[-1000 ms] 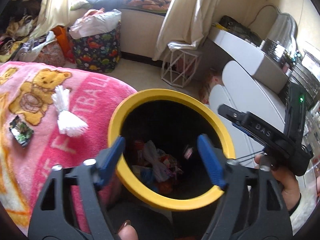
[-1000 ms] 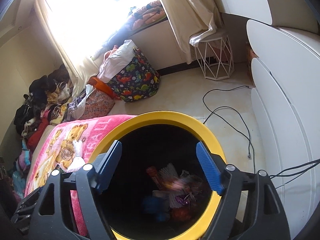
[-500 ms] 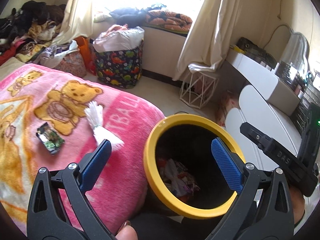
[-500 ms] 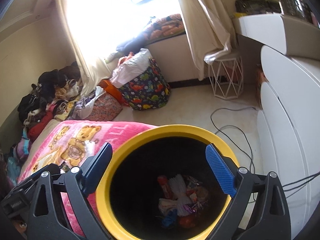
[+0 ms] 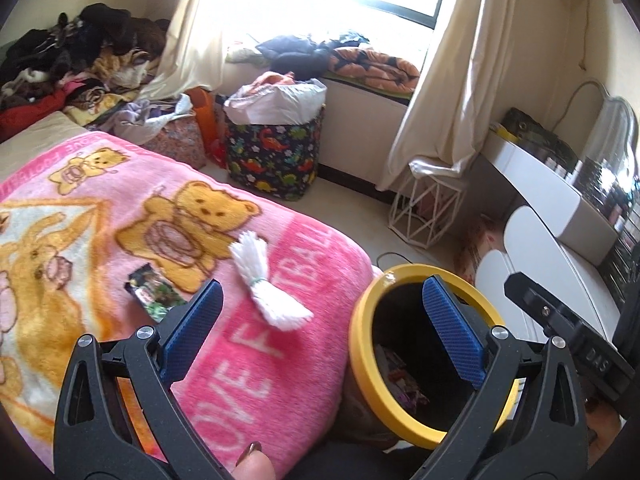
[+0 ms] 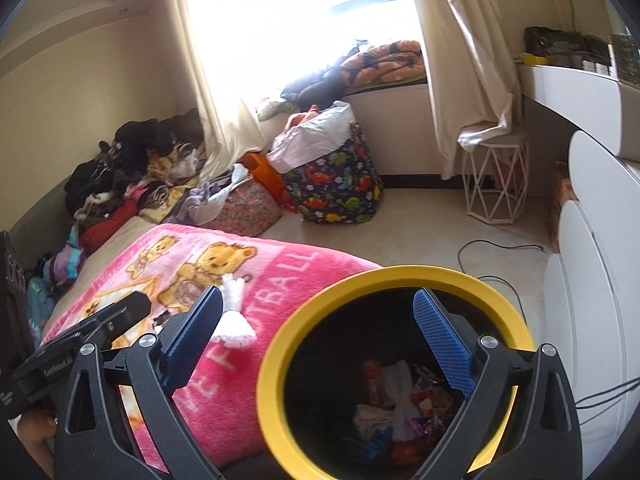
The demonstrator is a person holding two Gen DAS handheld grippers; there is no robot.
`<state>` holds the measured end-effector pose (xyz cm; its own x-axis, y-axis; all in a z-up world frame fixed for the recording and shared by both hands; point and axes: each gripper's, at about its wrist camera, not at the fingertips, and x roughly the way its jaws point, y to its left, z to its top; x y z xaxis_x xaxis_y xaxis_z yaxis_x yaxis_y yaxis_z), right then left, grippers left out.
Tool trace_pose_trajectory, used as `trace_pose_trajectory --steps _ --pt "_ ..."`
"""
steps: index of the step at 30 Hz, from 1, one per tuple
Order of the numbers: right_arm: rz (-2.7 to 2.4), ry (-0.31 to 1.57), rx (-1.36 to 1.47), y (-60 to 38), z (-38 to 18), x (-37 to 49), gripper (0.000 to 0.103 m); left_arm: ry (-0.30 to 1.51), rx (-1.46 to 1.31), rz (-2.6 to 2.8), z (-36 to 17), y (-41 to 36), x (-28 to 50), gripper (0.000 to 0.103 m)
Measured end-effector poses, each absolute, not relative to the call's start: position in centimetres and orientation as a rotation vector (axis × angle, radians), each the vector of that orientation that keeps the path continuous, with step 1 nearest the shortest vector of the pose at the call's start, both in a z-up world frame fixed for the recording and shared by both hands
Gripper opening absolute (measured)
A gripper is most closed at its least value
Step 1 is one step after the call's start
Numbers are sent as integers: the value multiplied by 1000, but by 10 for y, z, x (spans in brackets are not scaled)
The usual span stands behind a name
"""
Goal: Collect trash
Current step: 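Move both grippers back over the green packet and white mesh bundle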
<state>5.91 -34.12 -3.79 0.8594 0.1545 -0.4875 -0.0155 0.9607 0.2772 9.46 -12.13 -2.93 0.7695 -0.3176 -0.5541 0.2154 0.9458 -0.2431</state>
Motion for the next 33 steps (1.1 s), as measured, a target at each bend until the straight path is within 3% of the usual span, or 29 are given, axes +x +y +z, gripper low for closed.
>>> trace_pose_trajectory --steps 15,27,31,33 --pt "219 602 170 -273 -44 90 94 615 -256 -107 -30 -44 114 92" --pt "295 745 44 -222 -81 141 93 712 -387 23 -65 19 131 92" --pt "319 810 -6 -205 -99 160 83 753 -439 37 -82 32 136 91" --pt "332 839 -27 -198 -108 169 80 779 -458 38 -92 37 140 82"
